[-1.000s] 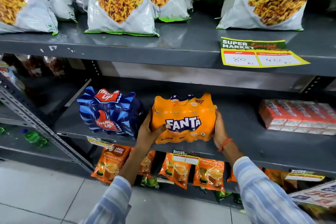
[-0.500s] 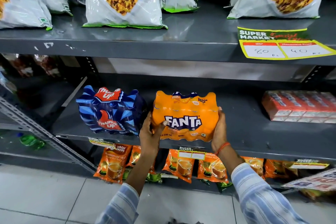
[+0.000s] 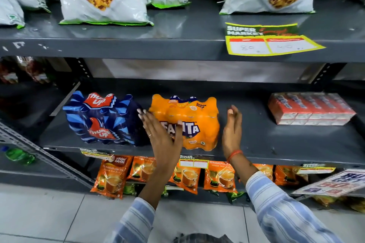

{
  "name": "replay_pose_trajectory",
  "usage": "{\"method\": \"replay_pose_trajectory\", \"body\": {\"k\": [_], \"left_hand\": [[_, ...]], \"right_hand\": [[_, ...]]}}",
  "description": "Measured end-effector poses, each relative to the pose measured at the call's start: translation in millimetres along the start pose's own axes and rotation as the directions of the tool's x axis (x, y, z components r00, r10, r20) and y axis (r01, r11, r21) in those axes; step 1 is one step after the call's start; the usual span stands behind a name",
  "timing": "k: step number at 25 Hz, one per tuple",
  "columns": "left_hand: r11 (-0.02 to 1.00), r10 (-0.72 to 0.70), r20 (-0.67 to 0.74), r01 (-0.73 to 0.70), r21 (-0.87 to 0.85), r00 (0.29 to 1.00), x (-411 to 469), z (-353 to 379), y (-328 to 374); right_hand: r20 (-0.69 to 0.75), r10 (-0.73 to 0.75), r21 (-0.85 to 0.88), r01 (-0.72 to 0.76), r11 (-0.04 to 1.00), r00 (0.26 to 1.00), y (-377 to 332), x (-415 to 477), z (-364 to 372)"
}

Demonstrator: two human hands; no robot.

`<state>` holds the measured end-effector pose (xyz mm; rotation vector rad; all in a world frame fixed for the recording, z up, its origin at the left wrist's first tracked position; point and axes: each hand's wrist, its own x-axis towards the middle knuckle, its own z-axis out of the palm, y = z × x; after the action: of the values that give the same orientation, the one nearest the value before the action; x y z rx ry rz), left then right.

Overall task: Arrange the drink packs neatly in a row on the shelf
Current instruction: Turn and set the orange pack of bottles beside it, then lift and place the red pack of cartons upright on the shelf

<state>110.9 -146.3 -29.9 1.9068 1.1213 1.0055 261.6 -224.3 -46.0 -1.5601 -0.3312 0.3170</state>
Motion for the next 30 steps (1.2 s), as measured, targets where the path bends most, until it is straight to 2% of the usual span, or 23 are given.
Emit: {"method": "replay_pose_trajectory", "body": {"k": [2,4,6,8,10,11,12,14,16,18,20,22,24,27,30], "left_hand": [[0.984,0.138,-0.02,-0.135,0.117,0.99,-9,22,30],[0.956,0.236,-0.012,-0.23,0.183,0.972,-19,52,62],[0.918,0.345,-0.02,-0.333,0.213,0.938,-33,92,93],[0.912,0.389,0.033,-0.389,0.128,0.921,-45,135,115],[0.943,0.327,0.175,-0.333,0.005,0.929,-51,183,135],[0.97,0.24,0.267,-0.243,-0.02,0.933,-50,205,143],[0.99,0.132,0.351,-0.139,-0.005,0.927,-47,226,148],[0.991,-0.104,0.478,0.052,0.12,0.872,-36,262,153],[0.97,-0.231,0.553,0.143,0.198,0.801,-28,289,156],[0.958,-0.277,0.624,0.261,0.12,0.73,-21,306,157],[0.917,-0.296,0.662,0.398,-0.004,0.689,-15,316,158],[0.845,-0.293,0.694,0.518,-0.133,0.657,-12,323,154],[0.806,-0.259,0.693,0.546,-0.228,0.673,-13,326,150],[0.801,-0.226,0.663,0.524,-0.291,0.714,-24,320,148],[0.866,-0.158,0.632,0.414,-0.279,0.758,-26,304,138]], "right_hand": [[-0.023,-0.234,-0.049,0.232,0.971,0.972,-24,13,-16],[-0.003,-0.381,-0.157,0.376,0.913,0.925,-33,30,-44],[0.032,-0.508,-0.302,0.492,0.816,0.861,-33,46,-81],[0.079,-0.541,-0.413,0.521,0.747,0.838,-31,70,-121],[0.093,-0.498,-0.548,0.462,0.697,0.862,-19,98,-170],[0.086,-0.46,-0.625,0.407,0.666,0.884,-10,114,-196],[0.065,-0.401,-0.687,0.333,0.646,0.914,-3,130,-219],[-0.048,-0.24,-0.733,0.129,0.668,0.97,10,162,-267],[-0.174,-0.064,-0.707,-0.079,0.703,0.983,19,195,-310],[-0.151,0.123,-0.58,-0.188,0.793,0.981,19,219,-338],[-0.056,0.136,-0.414,-0.147,0.898,0.989,19,229,-349],[-0.043,0.086,-0.382,-0.096,0.919,0.995,25,234,-352],[-0.072,0.093,-0.369,-0.113,0.923,0.993,33,236,-352],[-0.098,0.143,-0.28,-0.165,0.946,0.985,41,233,-352],[-0.089,0.082,-0.153,-0.095,0.984,0.993,47,211,-351]]}}
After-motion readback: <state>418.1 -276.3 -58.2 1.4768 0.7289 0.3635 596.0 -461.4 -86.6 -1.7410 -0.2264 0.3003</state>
